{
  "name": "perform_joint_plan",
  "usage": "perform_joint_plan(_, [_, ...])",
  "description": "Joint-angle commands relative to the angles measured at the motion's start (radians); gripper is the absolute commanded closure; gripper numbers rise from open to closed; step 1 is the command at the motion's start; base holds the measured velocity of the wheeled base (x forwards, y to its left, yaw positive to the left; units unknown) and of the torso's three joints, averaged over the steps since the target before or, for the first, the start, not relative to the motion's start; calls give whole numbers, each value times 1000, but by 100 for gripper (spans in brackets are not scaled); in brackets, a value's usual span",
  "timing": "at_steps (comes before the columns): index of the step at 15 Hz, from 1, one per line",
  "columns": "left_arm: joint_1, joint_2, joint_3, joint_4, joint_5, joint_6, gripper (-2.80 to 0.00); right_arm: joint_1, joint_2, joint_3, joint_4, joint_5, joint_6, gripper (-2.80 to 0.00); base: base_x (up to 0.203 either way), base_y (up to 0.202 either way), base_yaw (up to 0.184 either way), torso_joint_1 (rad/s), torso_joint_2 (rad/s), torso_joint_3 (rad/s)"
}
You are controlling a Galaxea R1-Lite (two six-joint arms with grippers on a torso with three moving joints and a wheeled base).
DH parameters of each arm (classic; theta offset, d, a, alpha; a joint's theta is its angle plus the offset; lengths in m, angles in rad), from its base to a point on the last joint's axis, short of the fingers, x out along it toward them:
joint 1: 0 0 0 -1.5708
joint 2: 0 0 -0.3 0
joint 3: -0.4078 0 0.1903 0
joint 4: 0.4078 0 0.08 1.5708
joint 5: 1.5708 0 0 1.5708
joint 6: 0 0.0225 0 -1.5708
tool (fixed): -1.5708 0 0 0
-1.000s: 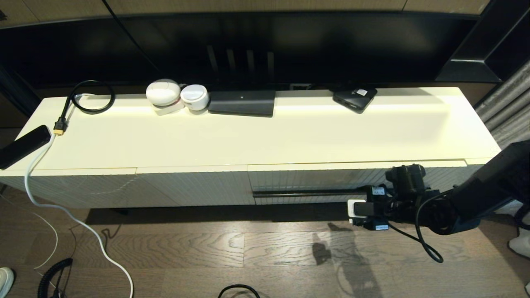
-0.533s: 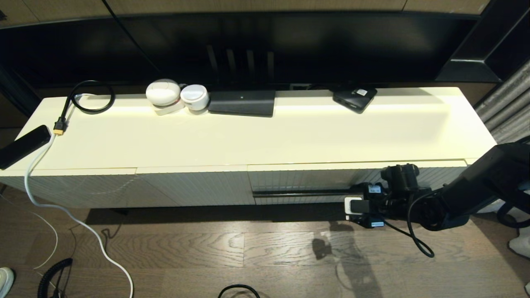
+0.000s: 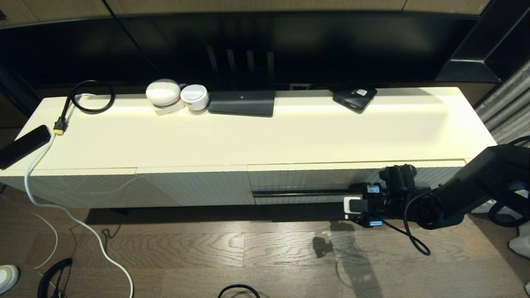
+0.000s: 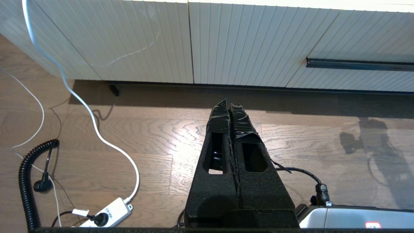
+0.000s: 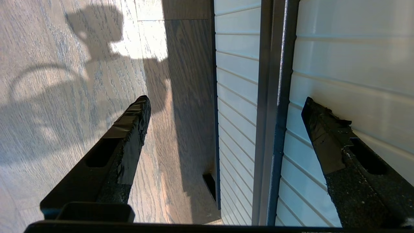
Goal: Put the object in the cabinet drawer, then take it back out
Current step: Open the drawer
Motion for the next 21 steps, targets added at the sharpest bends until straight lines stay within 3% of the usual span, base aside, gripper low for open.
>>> perform_joint_plan(1, [0, 0, 0, 0, 0, -1, 0, -2, 14, -8, -7, 1, -7, -280, 0, 0, 0, 0, 0, 0])
perform_joint_plan(14, [1, 0, 0, 0, 0, -1, 0, 0, 48, -6, -7, -4, -7, -280, 0, 0, 0, 0, 0, 0])
perform_joint_plan(21, [0, 0, 0, 0, 0, -1, 0, 0, 35, 68, -29, -3, -8, -280, 0, 0, 0, 0, 0, 0])
